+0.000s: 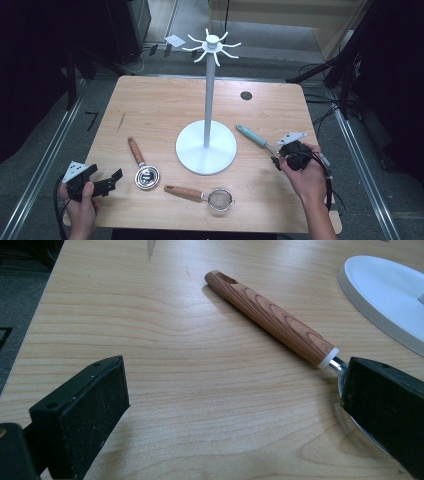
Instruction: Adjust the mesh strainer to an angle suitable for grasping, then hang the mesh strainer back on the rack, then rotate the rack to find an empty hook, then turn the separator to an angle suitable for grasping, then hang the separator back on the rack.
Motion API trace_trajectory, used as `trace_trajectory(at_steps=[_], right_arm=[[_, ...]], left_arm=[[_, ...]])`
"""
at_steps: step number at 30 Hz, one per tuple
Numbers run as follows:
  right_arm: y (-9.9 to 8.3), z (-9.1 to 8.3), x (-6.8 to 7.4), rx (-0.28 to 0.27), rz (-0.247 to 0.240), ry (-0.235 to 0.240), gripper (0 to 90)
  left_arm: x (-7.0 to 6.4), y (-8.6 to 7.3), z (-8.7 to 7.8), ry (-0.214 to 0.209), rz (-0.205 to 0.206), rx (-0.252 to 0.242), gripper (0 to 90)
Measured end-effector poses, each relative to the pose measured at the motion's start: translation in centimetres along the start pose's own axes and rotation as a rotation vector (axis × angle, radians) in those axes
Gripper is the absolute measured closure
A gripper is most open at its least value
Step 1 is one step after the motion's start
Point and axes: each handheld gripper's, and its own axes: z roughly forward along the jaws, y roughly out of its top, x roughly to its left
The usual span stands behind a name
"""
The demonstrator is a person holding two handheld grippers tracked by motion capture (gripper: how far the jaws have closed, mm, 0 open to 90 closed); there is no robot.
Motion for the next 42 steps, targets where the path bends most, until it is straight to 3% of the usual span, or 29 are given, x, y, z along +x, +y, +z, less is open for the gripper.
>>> trace_trajectory(at_steps=[23,34,42], right_arm=[[4.2,3.1,-2.0,0.177,-0.028,0.087,47.1],[5.6,5.1,-2.4,0.243,-0.042,0.073,49.7],[6.3,5.9,-2.9,0.262,-0.025,0.099,53.4]], left_arm=[[0.0,0.0,0.0,-0.002,0.004,-0.001,0.0],[0.0,0.0,0.0,-0.001,0.007,0.0,0.0],[0.0,0.0,0.0,-0.004,0.009,0.0,0.0]])
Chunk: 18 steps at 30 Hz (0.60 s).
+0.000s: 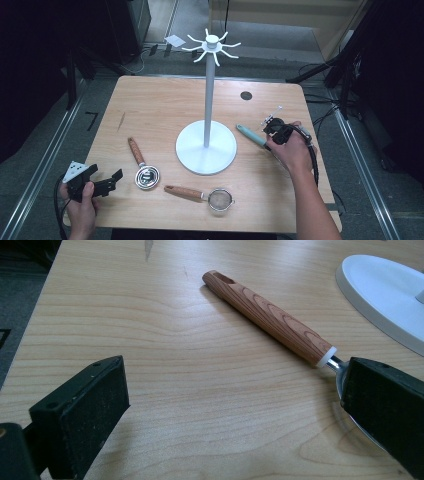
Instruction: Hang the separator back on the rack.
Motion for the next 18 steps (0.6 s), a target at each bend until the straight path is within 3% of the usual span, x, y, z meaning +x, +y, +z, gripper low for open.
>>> trace_trajectory(at_steps=[3,9,18], right_arm=[[0.6,0.1,-0.1,0.013,-0.012,0.022,55.5],[1.4,0.1,-0.2,0.022,-0.015,0.011,59.1],[2.4,1.0,0.4,0.055,-0.062,0.022,62.7]], left_arm=[[0.0,0.0,0.0,-0.003,-0.001,0.003,0.0],[0.0,0.0,0.0,-0.004,-0.002,0.005,0.0],[0.0,0.0,0.0,-0.004,-0.003,0.002,0.0]])
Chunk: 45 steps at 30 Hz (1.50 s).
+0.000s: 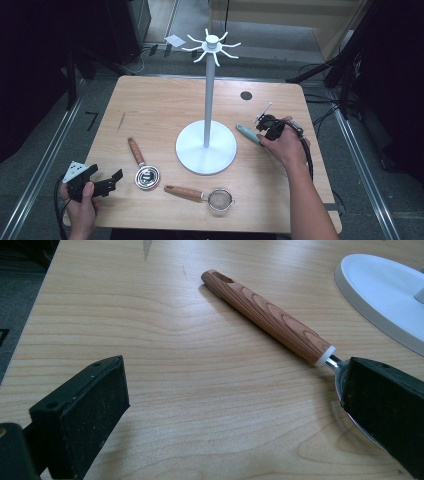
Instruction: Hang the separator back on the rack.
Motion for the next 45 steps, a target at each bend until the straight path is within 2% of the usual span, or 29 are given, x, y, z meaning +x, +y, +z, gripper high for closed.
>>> trace_trajectory(at_steps=[5,6,8,12,15,19,21,22,23,25,33,36,37,38,39,45], right_arm=[[0.6,1.0,0.3,0.039,-0.002,0.002,67.4],[0.9,1.5,0.5,0.051,-0.018,0.002,69.4],[1.1,1.7,0.5,0.064,-0.035,-0.005,69.6],[1.3,1.8,0.3,0.071,-0.036,0.006,69.5],[2.2,1.9,0.5,0.135,-0.056,-0.004,69.3],[2.7,2.0,0.6,0.17,-0.081,-0.011,69.5],[2.6,2.0,0.2,0.162,-0.05,0.018,69.8],[2.6,2.0,0.2,0.162,-0.05,0.018,69.8],[2.4,2.0,-0.2,0.154,-0.035,0.045,70.2],[2.4,2.0,-0.3,0.152,-0.043,0.052,70.3],[2.8,2.1,0.0,0.177,-0.04,0.029,70.8],[2.8,2.0,0.1,0.178,-0.015,0.023,71.0],[2.6,2.0,-0.1,0.165,0.013,0.03,71.1],[2.6,2.0,-0.1,0.165,0.013,0.03,71.1],[2.3,2.0,-0.2,0.142,0.035,0.036,71.2],[1.4,1.6,0.2,0.094,0.029,0.024,71.2]], left_arm=[[0.0,0.0,0.0,0.002,-0.001,0.004,0.0],[0.0,0.0,0.1,0.001,-0.001,0.003,0.0],[0.0,0.1,0.1,0.002,0.0,0.005,0.0],[-0.1,0.1,0.1,0.006,0.005,0.0,0.0],[0.0,0.0,0.1,0.006,-0.001,-0.001,0.0],[-0.1,0.0,0.1,0.005,0.0,-0.001,0.0],[-0.1,0.0,0.1,0.005,0.001,-0.002,0.0],[-0.1,0.0,0.1,0.005,0.001,-0.002,0.0],[-0.1,0.0,0.1,0.004,0.001,-0.001,0.0],[-0.1,0.0,0.1,0.007,0.003,0.003,0.0],[-0.1,0.0,0.1,0.007,0.001,0.004,0.0],[-0.1,0.0,0.1,0.006,-0.001,0.005,0.0],[-0.1,0.1,0.1,0.008,-0.003,0.005,0.0],[-0.1,0.1,0.1,0.008,-0.003,0.005,0.0],[-0.1,0.1,0.1,0.007,-0.002,0.004,0.0],[0.0,0.1,0.1,0.008,-0.003,0.006,0.0]])
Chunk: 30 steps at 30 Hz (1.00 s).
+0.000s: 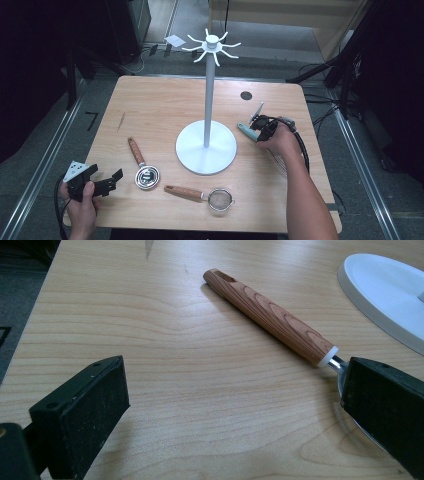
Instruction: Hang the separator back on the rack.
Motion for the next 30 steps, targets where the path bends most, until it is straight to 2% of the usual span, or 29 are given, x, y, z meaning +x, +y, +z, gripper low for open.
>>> trace_trajectory(at_steps=[3,4,7,8,12,13,14,16,17,18,19,20,21,22,30], right_arm=[[-0.4,-0.4,0.0,-0.026,0.018,-0.004,71.2],[-0.9,-0.9,-0.2,-0.064,0.026,-0.005,71.1],[-1.6,-1.7,-0.2,-0.106,0.032,-0.014,71.2],[-1.9,-2.2,-0.3,-0.138,0.038,-0.019,71.2],[-3.0,-4.2,-0.4,-0.263,0.085,0.028,71.1],[-3.0,-4.2,-0.4,-0.263,0.085,0.028,71.1],[-3.6,-5.0,-0.4,-0.328,0.1,0.039,71.2],[-4.2,-5.8,-0.2,-0.384,0.113,0.044,71.2],[-4.2,-5.8,-0.2,-0.384,0.113,0.044,71.2],[-4.7,-6.5,0.0,-0.44,0.114,0.051,71.1],[-4.7,-6.5,0.0,-0.44,0.114,0.051,71.1],[-5.1,-7.1,0.4,-0.484,0.111,0.048,71.2],[-5.1,-7.1,0.4,-0.484,0.111,0.048,71.2],[-5.5,-7.6,0.8,-0.525,0.106,0.041,71.2],[-6.8,-9.5,2.2,-0.712,0.137,0.06,71.2]], left_arm=[[0.0,0.0,0.0,-0.002,0.001,0.0,0.0],[0.0,0.0,0.0,-0.001,0.0,0.0,0.0],[0.0,0.0,0.0,-0.001,0.001,-0.001,0.0],[0.0,0.0,0.0,0.001,0.001,-0.001,0.0],[0.0,0.0,0.0,0.002,0.004,-0.001,0.0],[0.0,0.0,0.0,0.002,0.004,-0.001,0.0],[0.0,0.0,0.0,0.002,0.002,-0.001,0.0],[0.0,0.0,0.0,0.002,0.003,-0.001,0.0],[0.0,0.0,0.0,0.002,0.003,-0.001,0.0],[0.0,0.0,0.0,0.002,0.002,0.0,0.0],[0.0,0.0,0.0,0.002,0.003,-0.001,0.0],[0.0,0.0,0.0,0.003,0.002,-0.001,0.0],[0.0,0.0,0.0,0.003,0.002,-0.001,0.0],[0.0,0.0,0.0,0.003,0.002,-0.001,0.0],[-0.1,0.0,0.0,0.004,0.002,-0.002,0.0]])
